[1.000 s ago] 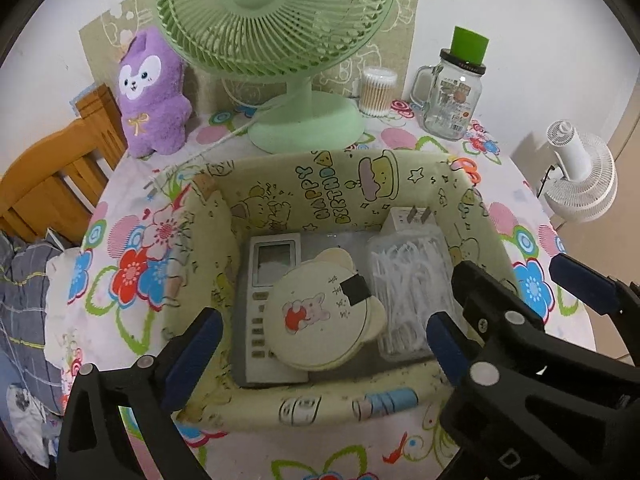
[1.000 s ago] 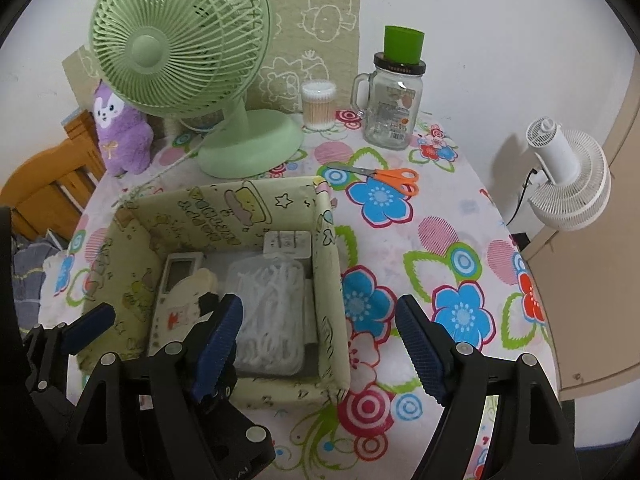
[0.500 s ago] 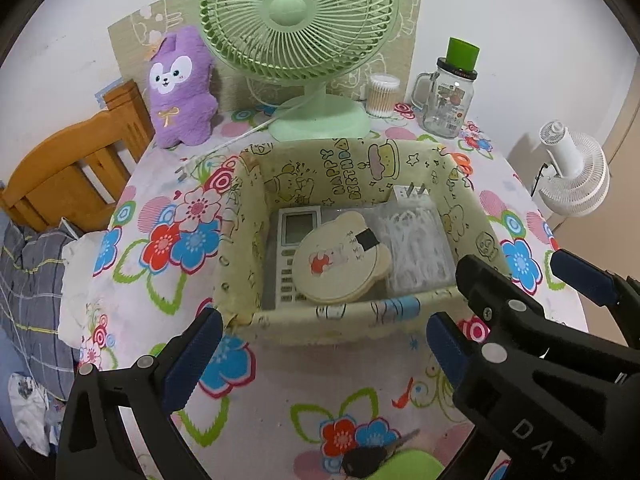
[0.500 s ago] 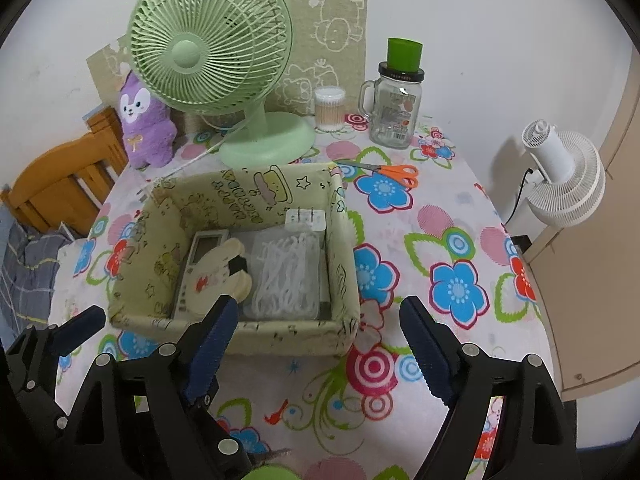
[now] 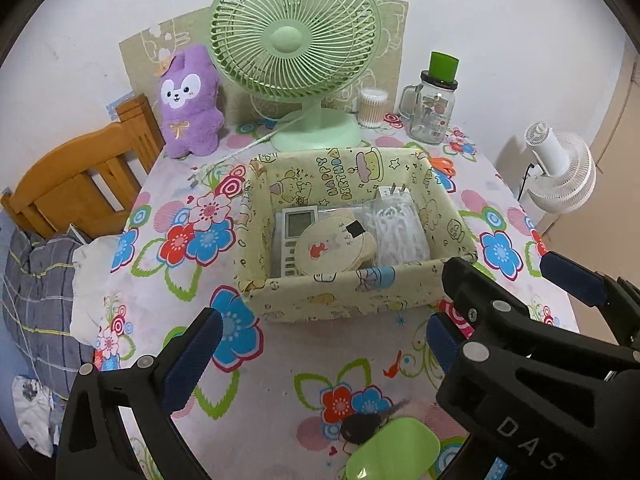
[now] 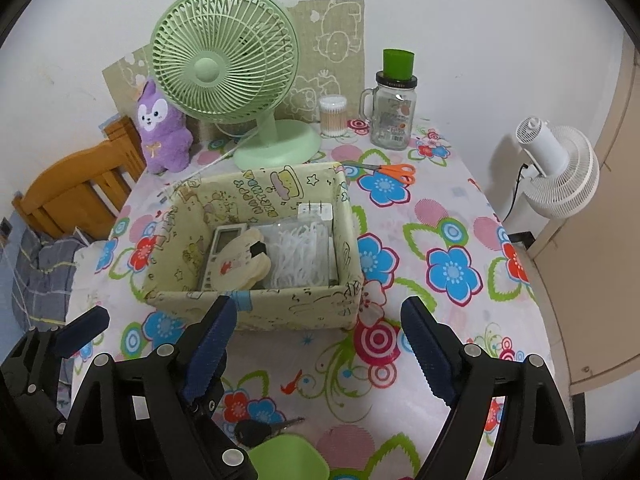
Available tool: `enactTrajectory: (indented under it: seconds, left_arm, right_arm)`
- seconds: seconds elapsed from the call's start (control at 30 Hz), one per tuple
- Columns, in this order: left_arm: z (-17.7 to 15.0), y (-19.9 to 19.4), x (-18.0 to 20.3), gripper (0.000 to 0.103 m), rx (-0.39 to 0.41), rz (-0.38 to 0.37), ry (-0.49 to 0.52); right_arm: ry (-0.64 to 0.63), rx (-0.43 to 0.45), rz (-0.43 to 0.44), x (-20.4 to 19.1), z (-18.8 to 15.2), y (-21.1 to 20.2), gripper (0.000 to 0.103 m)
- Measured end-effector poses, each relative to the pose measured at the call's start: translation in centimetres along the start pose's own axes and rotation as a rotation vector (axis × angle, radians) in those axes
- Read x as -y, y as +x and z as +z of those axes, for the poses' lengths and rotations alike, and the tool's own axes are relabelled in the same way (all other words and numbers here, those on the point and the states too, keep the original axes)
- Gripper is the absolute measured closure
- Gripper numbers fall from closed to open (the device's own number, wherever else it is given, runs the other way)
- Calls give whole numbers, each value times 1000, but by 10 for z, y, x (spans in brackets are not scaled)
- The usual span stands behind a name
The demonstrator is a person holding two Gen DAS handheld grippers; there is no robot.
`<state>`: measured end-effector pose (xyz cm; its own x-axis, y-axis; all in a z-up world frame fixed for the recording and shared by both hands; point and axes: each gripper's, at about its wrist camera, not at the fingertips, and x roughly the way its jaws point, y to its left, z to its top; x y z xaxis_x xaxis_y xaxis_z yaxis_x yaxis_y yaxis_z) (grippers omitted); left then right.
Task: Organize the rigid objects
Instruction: 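Pull both tools back from the box and lower toward the green brush and key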
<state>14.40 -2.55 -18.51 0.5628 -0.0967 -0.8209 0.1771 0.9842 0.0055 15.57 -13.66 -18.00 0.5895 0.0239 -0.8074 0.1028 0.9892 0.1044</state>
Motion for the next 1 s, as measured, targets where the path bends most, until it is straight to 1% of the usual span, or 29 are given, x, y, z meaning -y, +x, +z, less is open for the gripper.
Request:
enactTrajectory:
  seconds: [0.47,0.73,1.0]
  left_arm:
    - [-21,-23,1,0,7,-5,5]
    - [-40,-26,2,0,-2,-16,0]
    - [-58,-19,9,0,-3,-41,7]
  right_arm:
    - [-32,14,29,-6,-19,-24,13]
    - [-48,-3,45,-7,-37,-27,13]
    - [-48,-10,45,-1,-58,-23,13]
